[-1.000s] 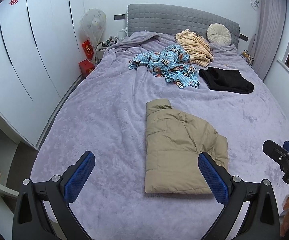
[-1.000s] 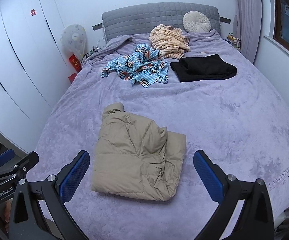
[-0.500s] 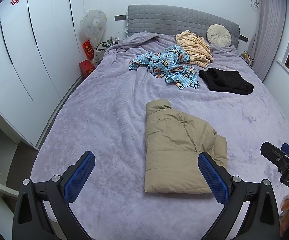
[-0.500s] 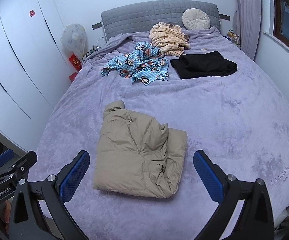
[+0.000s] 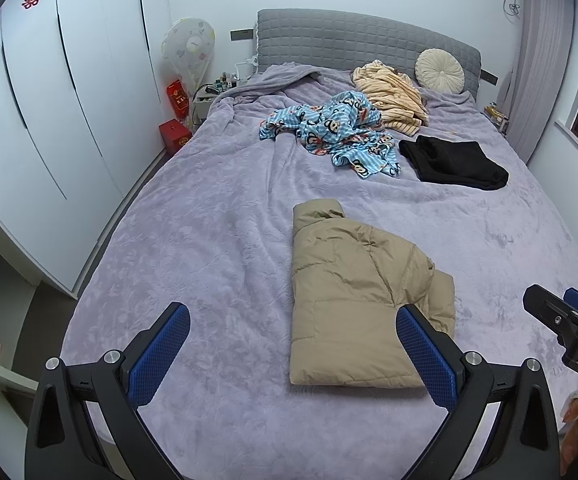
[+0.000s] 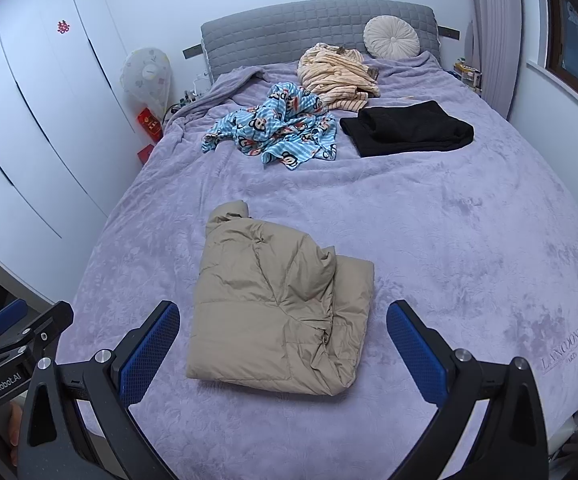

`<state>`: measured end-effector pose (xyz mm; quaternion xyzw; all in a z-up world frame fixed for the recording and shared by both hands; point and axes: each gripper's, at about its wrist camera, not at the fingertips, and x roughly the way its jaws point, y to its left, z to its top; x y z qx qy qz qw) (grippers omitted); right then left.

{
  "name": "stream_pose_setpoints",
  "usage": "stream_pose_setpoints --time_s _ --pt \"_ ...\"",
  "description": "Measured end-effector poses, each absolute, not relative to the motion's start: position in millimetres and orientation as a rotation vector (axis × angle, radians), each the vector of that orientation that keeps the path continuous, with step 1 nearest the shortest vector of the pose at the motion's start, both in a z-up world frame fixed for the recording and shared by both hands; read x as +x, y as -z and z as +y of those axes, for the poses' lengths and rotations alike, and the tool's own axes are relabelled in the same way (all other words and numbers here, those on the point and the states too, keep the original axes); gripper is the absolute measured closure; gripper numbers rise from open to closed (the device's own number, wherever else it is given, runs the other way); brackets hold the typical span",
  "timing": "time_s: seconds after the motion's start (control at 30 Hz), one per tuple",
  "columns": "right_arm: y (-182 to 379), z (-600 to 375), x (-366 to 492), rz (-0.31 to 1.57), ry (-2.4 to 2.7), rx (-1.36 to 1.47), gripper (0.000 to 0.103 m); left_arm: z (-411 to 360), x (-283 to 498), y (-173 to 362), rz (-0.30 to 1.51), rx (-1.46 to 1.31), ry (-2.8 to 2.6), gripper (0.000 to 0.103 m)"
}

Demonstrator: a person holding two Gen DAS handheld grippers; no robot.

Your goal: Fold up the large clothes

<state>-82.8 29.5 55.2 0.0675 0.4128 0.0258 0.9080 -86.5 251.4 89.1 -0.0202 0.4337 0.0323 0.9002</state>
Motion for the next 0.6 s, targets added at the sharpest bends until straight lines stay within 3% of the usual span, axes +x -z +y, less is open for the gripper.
stream_pose_setpoints --time_s 0.6 --pt "-53.6 30.8 -84.5 0.853 -0.051 0.141 0.000 253.7 -87.4 -88.8 0.897 -0.038 -0.073 0.000"
